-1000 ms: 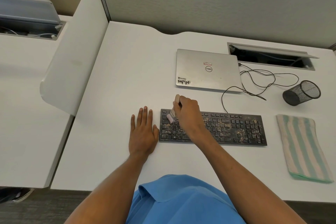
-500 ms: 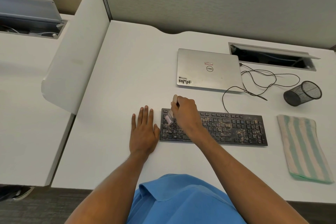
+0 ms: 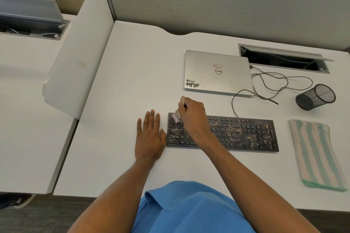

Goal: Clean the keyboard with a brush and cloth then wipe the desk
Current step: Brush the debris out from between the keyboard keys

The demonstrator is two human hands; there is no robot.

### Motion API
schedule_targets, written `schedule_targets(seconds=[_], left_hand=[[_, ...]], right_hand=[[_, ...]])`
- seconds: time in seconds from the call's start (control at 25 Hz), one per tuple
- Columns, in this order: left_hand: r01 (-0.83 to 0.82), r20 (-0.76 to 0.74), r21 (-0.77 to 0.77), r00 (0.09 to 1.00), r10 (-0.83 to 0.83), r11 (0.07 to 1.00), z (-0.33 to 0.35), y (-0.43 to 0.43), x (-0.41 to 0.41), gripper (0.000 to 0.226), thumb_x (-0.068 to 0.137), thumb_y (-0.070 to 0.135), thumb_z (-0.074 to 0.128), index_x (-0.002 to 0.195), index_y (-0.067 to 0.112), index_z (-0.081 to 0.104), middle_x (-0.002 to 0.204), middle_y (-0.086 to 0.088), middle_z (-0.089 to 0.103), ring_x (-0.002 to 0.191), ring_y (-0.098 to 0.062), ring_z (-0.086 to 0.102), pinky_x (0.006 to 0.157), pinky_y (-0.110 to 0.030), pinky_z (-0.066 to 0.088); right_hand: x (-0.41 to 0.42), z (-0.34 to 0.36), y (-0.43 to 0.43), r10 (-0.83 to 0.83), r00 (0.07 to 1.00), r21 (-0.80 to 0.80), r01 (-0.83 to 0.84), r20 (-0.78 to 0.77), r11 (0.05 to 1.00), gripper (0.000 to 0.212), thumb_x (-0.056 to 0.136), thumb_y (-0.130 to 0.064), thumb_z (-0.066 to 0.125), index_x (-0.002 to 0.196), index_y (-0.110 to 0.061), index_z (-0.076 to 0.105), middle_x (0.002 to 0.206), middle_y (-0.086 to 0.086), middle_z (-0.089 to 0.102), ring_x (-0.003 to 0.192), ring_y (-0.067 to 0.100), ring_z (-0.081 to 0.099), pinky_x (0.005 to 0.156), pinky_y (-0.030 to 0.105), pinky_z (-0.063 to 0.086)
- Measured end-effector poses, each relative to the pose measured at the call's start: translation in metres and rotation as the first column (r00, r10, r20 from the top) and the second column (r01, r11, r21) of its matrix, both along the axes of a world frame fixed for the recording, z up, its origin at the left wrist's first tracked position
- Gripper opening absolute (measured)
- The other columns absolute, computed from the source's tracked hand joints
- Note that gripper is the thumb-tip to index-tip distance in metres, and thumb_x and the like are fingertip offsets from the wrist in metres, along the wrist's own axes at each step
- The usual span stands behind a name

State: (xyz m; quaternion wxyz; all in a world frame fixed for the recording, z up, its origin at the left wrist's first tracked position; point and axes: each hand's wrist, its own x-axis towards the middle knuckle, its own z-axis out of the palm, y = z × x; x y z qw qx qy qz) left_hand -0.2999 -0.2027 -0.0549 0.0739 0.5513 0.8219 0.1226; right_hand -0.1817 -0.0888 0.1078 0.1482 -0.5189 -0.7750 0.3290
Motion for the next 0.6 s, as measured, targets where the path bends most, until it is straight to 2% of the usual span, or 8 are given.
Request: schedule_targets(seconds=[0.08,0.16,0.2,0.32,0.4,0.44,0.52,0.6], left_hand=[[-0.001,0.002,0.004,1.000,0.001,1.000,0.000,0.000,0.000,0.066,0.105,0.034,0.030,0.167,0.012,0.026,0.176,-0.008,0.014,0.164,-0.022,0.008,0.133,-0.050,0.005],[-0.001,-0.002,0.004,1.000,0.001,1.000,-0.001,0.000,0.000,0.066,0.105,0.034,0.031,0.167,0.012,0.026,0.176,-0.008,0.014,0.164,-0.022,0.008,0.133,-0.050,0.004],[-0.001,-0.005,0.003,1.000,0.001,1.000,-0.001,0.000,0.000,0.066,0.105,0.034,0.031,0.167,0.012,0.026,0.176,-0.008,0.014,0.164,-0.022,0.008,0.133,-0.050,0.004],[0.001,-0.006,0.000,1.000,-0.001,1.000,-0.001,0.000,0.000,0.066,0.105,0.035,0.030,0.167,0.012,0.026,0.176,-0.008,0.014,0.164,-0.023,0.008,0.133,-0.050,0.005],[0.003,-0.008,-0.003,1.000,-0.003,1.000,-0.001,0.000,0.000,0.066,0.105,0.035,0.030,0.167,0.012,0.025,0.177,-0.008,0.014,0.164,-0.023,0.007,0.133,-0.050,0.005],[0.003,-0.006,-0.006,1.000,-0.003,1.000,-0.001,0.001,-0.001,0.066,0.105,0.035,0.029,0.167,0.012,0.024,0.177,-0.008,0.013,0.164,-0.023,0.007,0.133,-0.050,0.005],[0.002,-0.006,-0.008,1.000,-0.002,1.000,-0.001,0.000,0.000,0.066,0.105,0.035,0.029,0.167,0.012,0.024,0.177,-0.008,0.013,0.164,-0.023,0.006,0.133,-0.051,0.005],[0.000,-0.007,-0.003,1.000,0.000,1.000,-0.001,0.000,0.000,0.066,0.105,0.035,0.029,0.167,0.012,0.026,0.176,-0.008,0.014,0.164,-0.023,0.007,0.133,-0.050,0.005]], right_hand=[[-0.001,0.001,-0.002,-0.004,1.000,0.001,0.004,-0.008,1.000,0.032,0.105,-0.017,0.045,0.076,-0.005,0.053,0.062,0.004,0.056,0.053,0.014,0.042,0.056,0.033,0.037],[0.001,-0.002,-0.003,0.042,0.999,-0.001,-0.042,0.034,0.999,0.029,0.104,-0.016,0.046,0.078,-0.004,0.053,0.067,0.010,0.060,0.058,0.024,0.048,0.062,0.043,0.044],[0.002,-0.004,-0.002,0.056,0.997,-0.015,-0.055,0.062,0.998,0.028,0.104,-0.016,0.047,0.078,-0.005,0.053,0.069,0.011,0.061,0.061,0.025,0.052,0.063,0.043,0.046],[0.008,0.001,0.004,0.035,0.999,-0.060,-0.034,0.014,0.998,0.027,0.103,-0.013,0.048,0.079,-0.002,0.052,0.067,0.008,0.055,0.058,0.020,0.050,0.059,0.028,0.046],[0.009,0.007,0.005,0.020,0.996,-0.089,-0.029,-0.092,0.996,0.024,0.102,-0.007,0.046,0.082,0.005,0.049,0.077,0.022,0.055,0.061,0.026,0.048,0.055,0.011,0.043],[0.008,0.009,0.005,0.037,0.991,-0.116,-0.053,-0.131,0.992,0.022,0.102,-0.005,0.044,0.087,0.009,0.051,0.088,0.028,0.058,0.069,0.033,0.055,0.056,0.005,0.042],[0.002,0.006,0.005,0.087,0.980,-0.195,-0.121,-0.179,0.973,0.020,0.102,-0.001,0.042,0.096,0.012,0.056,0.101,0.028,0.062,0.087,0.034,0.066,0.059,0.002,0.044],[-0.004,0.005,0.003,0.148,0.974,-0.240,-0.187,-0.172,0.953,0.019,0.102,0.001,0.044,0.099,0.009,0.061,0.104,0.024,0.065,0.095,0.030,0.070,0.060,0.003,0.045]])
